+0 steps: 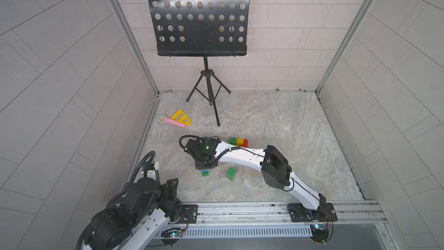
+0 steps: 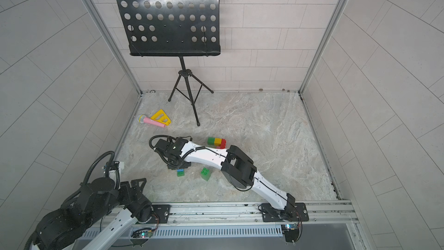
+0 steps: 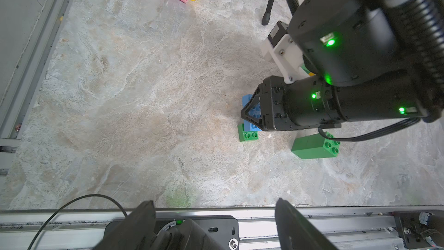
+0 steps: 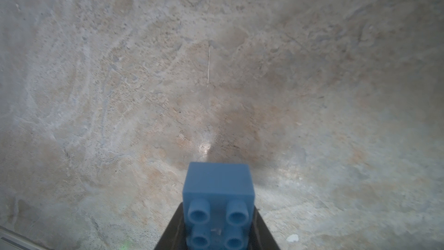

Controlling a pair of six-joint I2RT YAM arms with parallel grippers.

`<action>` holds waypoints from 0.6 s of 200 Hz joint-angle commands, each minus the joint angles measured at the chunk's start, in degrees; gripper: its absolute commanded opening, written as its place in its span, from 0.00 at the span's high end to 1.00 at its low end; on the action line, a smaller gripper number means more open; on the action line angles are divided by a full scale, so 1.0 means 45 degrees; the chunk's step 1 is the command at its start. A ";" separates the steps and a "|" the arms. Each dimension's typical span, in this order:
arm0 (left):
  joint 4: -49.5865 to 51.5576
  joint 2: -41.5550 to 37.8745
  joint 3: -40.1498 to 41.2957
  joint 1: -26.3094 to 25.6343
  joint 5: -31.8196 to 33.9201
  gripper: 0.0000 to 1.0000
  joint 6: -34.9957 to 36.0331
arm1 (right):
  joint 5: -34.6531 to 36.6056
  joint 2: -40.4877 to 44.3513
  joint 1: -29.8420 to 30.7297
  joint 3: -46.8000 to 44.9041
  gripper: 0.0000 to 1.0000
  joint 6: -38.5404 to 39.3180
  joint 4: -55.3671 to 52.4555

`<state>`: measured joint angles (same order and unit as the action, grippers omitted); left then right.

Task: Assemble the letter r with lego
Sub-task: Move the lego brick at the center of the board.

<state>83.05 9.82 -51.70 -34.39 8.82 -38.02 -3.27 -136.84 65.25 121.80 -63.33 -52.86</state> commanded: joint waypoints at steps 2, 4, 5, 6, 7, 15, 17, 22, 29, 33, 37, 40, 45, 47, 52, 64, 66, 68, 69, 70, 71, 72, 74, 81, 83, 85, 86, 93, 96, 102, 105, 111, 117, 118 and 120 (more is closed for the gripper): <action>0.0071 -0.0225 0.0141 0.0052 0.0129 0.15 0.0068 | -0.0006 -0.0426 0.0070 0.0179 1.00 -0.0394 -0.0554; 0.0078 -0.0229 0.0142 0.0061 0.0130 0.15 0.0065 | -0.0014 -0.0445 0.0084 0.0194 1.00 -0.0398 -0.0557; 0.0079 -0.0230 0.0142 0.0063 0.0130 0.15 0.0067 | -0.0015 -0.0458 0.0087 0.0197 1.00 -0.0399 -0.0567; 0.0080 -0.0230 0.0142 0.0064 0.0130 0.15 0.0059 | -0.0015 -0.0465 0.0088 0.0188 1.00 -0.0399 -0.0572; 0.0080 -0.0240 0.0142 0.0064 0.0120 0.15 0.0064 | -0.0016 -0.0468 0.0088 0.0194 1.00 -0.0399 -0.0594; 0.0080 -0.0267 0.0132 0.0062 0.0112 0.15 0.0070 | -0.0039 -0.0519 0.0089 0.0199 1.00 -0.0418 -0.0633; 0.0080 -0.0269 0.0130 0.0059 0.0111 0.15 0.0070 | -0.0046 -0.0527 0.0079 0.0199 1.00 -0.0419 -0.0660; 0.0079 -0.0287 0.0134 0.0064 0.0104 0.14 0.0068 | -0.0041 -0.0563 0.0087 0.0218 1.00 -0.0408 -0.0708; 0.0078 -0.0308 0.0142 0.0059 0.0109 0.14 0.0060 | -0.0018 -0.0605 0.0074 0.0219 1.00 -0.0383 -0.0767; 0.0079 -0.0323 0.0141 0.0059 0.0107 0.14 0.0069 | -0.0016 -0.0622 0.0077 0.0219 1.00 -0.0365 -0.0805; 0.0068 -0.0327 0.0139 0.0063 0.0100 0.14 0.0070 | 0.0008 -0.0653 0.0087 0.0219 1.00 -0.0343 -0.0871; 0.0077 -0.0328 0.0141 0.0059 0.0129 0.14 0.0065 | 0.0026 -0.0657 0.0086 0.0234 1.00 -0.0307 -0.0922; 0.0075 -0.0347 0.0140 0.0054 0.0120 0.14 0.0070 | 0.0102 -0.0693 0.0086 0.0253 1.00 -0.0277 -0.1010; 0.0079 -0.0347 0.0141 0.0062 0.0132 0.14 0.0070 | 0.0131 -0.0702 0.0088 0.0257 1.00 -0.0247 -0.1076; 0.0078 -0.0366 0.0142 0.0064 0.0128 0.14 0.0072 | 0.0203 -0.0733 0.0089 0.0277 1.00 -0.0173 -0.1205; 0.0070 -0.0386 0.0141 0.0062 0.0130 0.14 0.0055 | 0.0417 -0.0800 0.0084 0.0297 1.00 0.0011 -0.1498; 0.0078 -0.0386 0.0132 0.0064 0.0120 0.14 0.0052 | 0.0459 -0.0802 0.0083 0.0282 1.00 0.0050 -0.1555; 0.0075 -0.0396 0.0139 0.0055 0.0128 0.14 0.0051 | 0.0508 -0.0813 0.0083 0.0279 1.00 0.0089 -0.1603; 0.0078 -0.0401 0.0141 0.0060 0.0129 0.14 0.0041 | 0.0519 -0.0818 0.0086 0.0278 1.00 0.0099 -0.1627; 0.0079 -0.0401 0.0141 0.0052 0.0130 0.14 0.0046 | 0.0554 -0.0820 0.0087 0.0278 1.00 0.0123 -0.1649; 0.0080 -0.0403 0.0141 0.0049 0.0130 0.14 0.0048 | 0.0572 -0.0831 0.0088 0.0278 1.00 0.0145 -0.1670; 0.0071 -0.0405 0.0142 0.0047 0.0130 0.14 0.0049 | 0.0600 -0.0837 0.0079 0.0278 1.00 0.0166 -0.1700; 0.0078 -0.0406 0.0142 0.0060 0.0130 0.14 0.0040 | 0.0641 -0.0841 0.0086 0.0278 1.00 0.0191 -0.1756; 0.0080 -0.0425 0.0139 0.0064 0.0134 0.14 0.0040 | 0.0834 -0.0880 0.0089 0.0268 1.00 0.0306 -0.1952; 0.0076 -0.0425 0.0136 0.0064 0.0131 0.14 0.0048 | 0.0868 -0.0891 0.0089 0.0253 1.00 0.0325 -0.1968; 0.0074 -0.0435 0.0140 0.0064 0.0130 0.14 0.0040 | 0.0918 -0.0898 0.0084 0.0232 1.00 0.0363 -0.2019; 0.0078 -0.0430 0.0141 0.0065 0.0140 0.14 0.0045 | 0.0949 -0.0899 0.0077 0.0216 1.00 0.0372 -0.2030; 0.0075 -0.0445 0.0132 0.0065 0.0145 0.14 0.0031 | 0.1111 -0.0900 0.0084 0.0101 1.00 0.0453 -0.2080; 0.0075 -0.0445 0.0141 0.0065 0.0149 0.14 0.0031 | 0.1150 -0.0901 0.0081 0.0033 1.00 0.0476 -0.2081; 0.0081 -0.0464 0.0132 0.0065 0.0140 0.14 0.0031 | 0.1273 -0.0900 0.0087 -0.0047 1.00 0.0546 -0.2073; 0.0073 -0.0464 0.0141 0.0065 0.0148 0.14 0.0038 | 0.1373 -0.0910 0.0089 -0.0067 1.00 0.0583 -0.2080; 0.0064 -0.0474 0.0132 0.0064 0.0146 0.14 0.0031 | 0.1469 -0.0910 0.0108 -0.0125 1.00 0.0632 -0.2116; 0.0073 -0.0484 0.0142 0.0049 0.0147 0.14 0.0031 | 0.1515 -0.0941 0.0104 -0.0179 1.00 0.0661 -0.2106; 0.0077 -0.0484 0.0142 0.0057 0.0148 0.14 0.0031 | 0.1511 -0.0960 0.0106 -0.0185 1.00 0.0678 -0.2103; 0.0070 -0.0484 0.0142 0.0072 0.0149 0.14 0.0011 | 0.1513 -0.0959 0.0108 -0.0229 1.00 0.0690 -0.2062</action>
<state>83.05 8.19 -51.44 -34.39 8.82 -37.91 -1.37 -137.91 65.49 123.44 -61.65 -56.31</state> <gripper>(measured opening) 0.864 0.351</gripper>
